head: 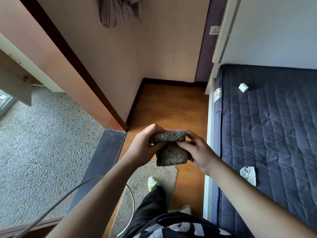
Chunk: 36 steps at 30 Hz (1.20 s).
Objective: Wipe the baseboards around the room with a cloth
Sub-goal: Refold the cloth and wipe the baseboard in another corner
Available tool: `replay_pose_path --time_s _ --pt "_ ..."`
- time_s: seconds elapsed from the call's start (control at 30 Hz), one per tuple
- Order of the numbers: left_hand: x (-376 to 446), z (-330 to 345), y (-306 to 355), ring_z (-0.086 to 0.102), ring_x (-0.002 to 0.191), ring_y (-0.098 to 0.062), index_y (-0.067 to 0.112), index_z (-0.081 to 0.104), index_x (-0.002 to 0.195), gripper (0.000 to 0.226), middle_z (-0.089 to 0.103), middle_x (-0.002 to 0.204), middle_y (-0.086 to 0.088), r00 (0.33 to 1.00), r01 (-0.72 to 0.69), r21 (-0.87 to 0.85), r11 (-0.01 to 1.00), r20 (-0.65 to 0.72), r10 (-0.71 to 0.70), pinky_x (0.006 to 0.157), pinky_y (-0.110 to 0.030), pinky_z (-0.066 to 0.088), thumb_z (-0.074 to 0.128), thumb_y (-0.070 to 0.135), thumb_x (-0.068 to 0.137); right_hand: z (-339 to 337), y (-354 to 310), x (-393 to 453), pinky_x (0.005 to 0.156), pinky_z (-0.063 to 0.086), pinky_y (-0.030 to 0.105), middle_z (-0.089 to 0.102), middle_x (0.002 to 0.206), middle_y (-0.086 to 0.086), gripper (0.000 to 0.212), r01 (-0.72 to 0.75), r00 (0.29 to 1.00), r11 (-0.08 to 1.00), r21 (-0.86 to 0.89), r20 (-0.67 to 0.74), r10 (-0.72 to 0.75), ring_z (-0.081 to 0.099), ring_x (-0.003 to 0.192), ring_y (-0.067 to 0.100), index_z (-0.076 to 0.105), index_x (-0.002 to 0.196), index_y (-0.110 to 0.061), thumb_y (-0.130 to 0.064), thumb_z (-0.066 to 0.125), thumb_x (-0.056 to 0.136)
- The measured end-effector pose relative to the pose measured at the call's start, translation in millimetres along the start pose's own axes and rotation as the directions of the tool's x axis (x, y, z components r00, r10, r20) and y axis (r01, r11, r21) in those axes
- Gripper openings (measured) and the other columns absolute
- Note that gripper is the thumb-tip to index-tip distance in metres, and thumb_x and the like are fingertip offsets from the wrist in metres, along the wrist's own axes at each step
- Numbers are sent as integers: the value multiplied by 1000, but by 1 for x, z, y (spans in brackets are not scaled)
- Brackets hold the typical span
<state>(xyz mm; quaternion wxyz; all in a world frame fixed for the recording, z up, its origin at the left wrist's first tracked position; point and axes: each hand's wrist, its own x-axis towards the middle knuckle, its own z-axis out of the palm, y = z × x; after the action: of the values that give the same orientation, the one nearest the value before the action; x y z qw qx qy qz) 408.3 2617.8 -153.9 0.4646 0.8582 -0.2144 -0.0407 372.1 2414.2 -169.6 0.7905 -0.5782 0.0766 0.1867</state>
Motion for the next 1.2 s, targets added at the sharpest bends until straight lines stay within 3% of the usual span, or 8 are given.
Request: replay_pose_path --time_s 0.1,0.23,0.37,0.57,0.8,1.0,1.1,1.2 --pt "21 -7 -15 61 95 -17 12 61 105 23 61 102 1 995 -100 36 994 18 99 76 -41 54 70 8 84 1 -10 19 68 55 25 69 97 8 25 -29 996 997 67 83 23 67 90 19 63 112 -18 -8 68 89" --pt "53 -20 -33 58 100 -16 15 57 107 28 56 110 2 980 -200 92 975 10 200 78 -37 55 62 0 84 5 -23 55 69 50 26 65 98 1 65 -21 997 1000 23 70 19 62 92 15 65 110 -25 -61 84 60" --pt "80 -42 -52 60 103 -16 13 59 108 30 59 111 -1 986 -164 17 986 -26 164 82 -38 55 66 -5 84 20 -38 97 63 49 20 68 93 -4 25 26 999 997 -71 -24 -28 64 85 8 67 100 -24 -36 77 80" --pt "103 -89 -75 59 100 -32 9 50 120 39 53 116 -23 945 248 -494 833 311 -97 86 -52 54 69 27 92 33 -53 151 93 54 36 70 110 2 58 1 999 957 -291 -45 -14 66 108 19 65 109 -28 -55 86 62" --pt "144 -103 -85 67 107 -22 16 50 130 61 63 119 -12 829 547 -446 709 408 -383 88 -38 59 75 37 79 31 -68 181 89 53 29 68 104 -16 29 66 993 807 -587 -44 -113 62 102 5 62 108 -36 -23 75 85" --pt "165 -95 -89 68 99 -26 3 56 121 52 67 109 -16 862 504 -580 639 387 -328 87 -39 58 82 21 80 24 -82 199 86 52 22 70 107 -13 30 141 981 856 -497 -43 -187 64 104 4 64 111 -33 -32 73 82" --pt "174 -90 -85 67 91 -23 5 54 115 46 65 104 -15 907 421 -576 701 276 -318 78 -35 58 79 21 80 17 -86 214 85 58 41 73 107 -4 45 75 990 917 -391 -81 -115 70 100 18 63 111 -36 -53 75 71" --pt "182 -86 -83 67 96 -30 13 57 112 36 66 107 -14 939 343 -470 813 179 -293 79 -44 60 78 20 83 9 -96 222 68 61 37 73 101 5 43 21 999 964 -265 -25 -28 74 83 31 58 114 -23 -37 71 76"
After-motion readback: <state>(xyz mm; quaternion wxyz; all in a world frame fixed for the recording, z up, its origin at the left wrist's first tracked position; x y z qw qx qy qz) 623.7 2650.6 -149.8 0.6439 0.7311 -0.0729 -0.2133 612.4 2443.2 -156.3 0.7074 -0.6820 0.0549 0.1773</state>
